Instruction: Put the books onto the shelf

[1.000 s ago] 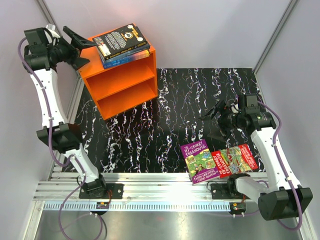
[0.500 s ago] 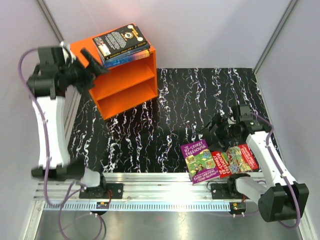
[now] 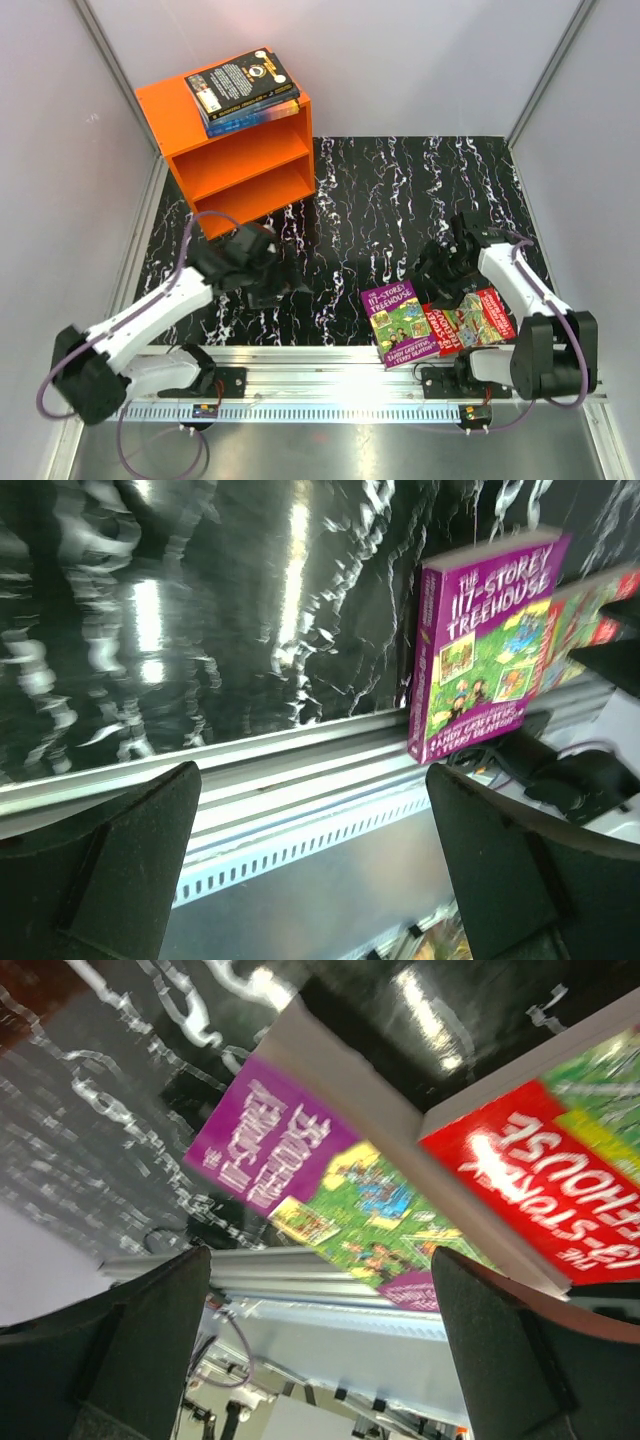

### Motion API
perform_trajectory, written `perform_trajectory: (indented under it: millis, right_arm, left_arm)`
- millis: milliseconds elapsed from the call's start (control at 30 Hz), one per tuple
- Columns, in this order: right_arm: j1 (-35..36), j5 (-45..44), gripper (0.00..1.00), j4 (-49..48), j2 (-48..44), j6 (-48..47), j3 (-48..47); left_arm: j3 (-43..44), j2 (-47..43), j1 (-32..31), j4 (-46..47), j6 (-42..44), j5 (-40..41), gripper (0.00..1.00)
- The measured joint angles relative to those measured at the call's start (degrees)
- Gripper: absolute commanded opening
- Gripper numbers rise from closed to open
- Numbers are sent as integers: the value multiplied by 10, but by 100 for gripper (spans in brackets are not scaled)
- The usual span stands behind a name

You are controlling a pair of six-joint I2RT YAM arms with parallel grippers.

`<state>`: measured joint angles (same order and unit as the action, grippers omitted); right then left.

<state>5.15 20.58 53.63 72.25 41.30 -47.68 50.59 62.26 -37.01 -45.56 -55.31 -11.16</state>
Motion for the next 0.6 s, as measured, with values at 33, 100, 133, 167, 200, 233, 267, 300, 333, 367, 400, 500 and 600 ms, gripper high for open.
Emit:
perform_trajectory:
  millis: [33,100,133,167,200,233,267,300,333,367,400,500,600]
  right_arm:
    - [-1,-9,100,-3,12,-5,0]
    - [-2,-25,100,-6,37,-12,-5]
    - [-3,-35,100,-8,54,-17,-9]
    - [-3,-43,100,-14,73,-23,-14]
    - [-4,-50,100,-18,85,-26,-17]
    - [-5,-57,100,-24,97,-31,-20]
    - [-5,-65,100,-31,108,-36,-22]
    - [-6,-68,100,-38,116,-41,-23]
    - [-6,-72,100,-46,122,-46,-23]
    - [-6,-74,100,-56,129,-51,-22]
    - [-7,-74,100,-67,136,-54,-21]
    - [-7,-56,98,-112,148,-55,-5]
    - [-7,-18,95,-156,150,-50,30]
  left_arm:
    - [-4,24,-24,24,-10,1,99]
    - [-4,65,-57,74,-26,0,99]
    - [-4,89,-78,105,-35,0,99]
    - [-3,116,-94,135,-44,-1,99]
    - [2,144,-113,158,-51,-2,99]
    - [10,177,-131,179,-57,-2,99]
    - [18,204,-144,197,-61,-4,99]
    - [29,239,-160,217,-68,-7,99]
    - [40,272,-173,239,-76,-10,99]
    - [46,302,-184,263,-83,-15,99]
    - [49,329,-191,283,-91,-20,99]
    - [52,381,-197,327,-120,-44,99]
    - [68,402,-195,360,-132,-49,99]
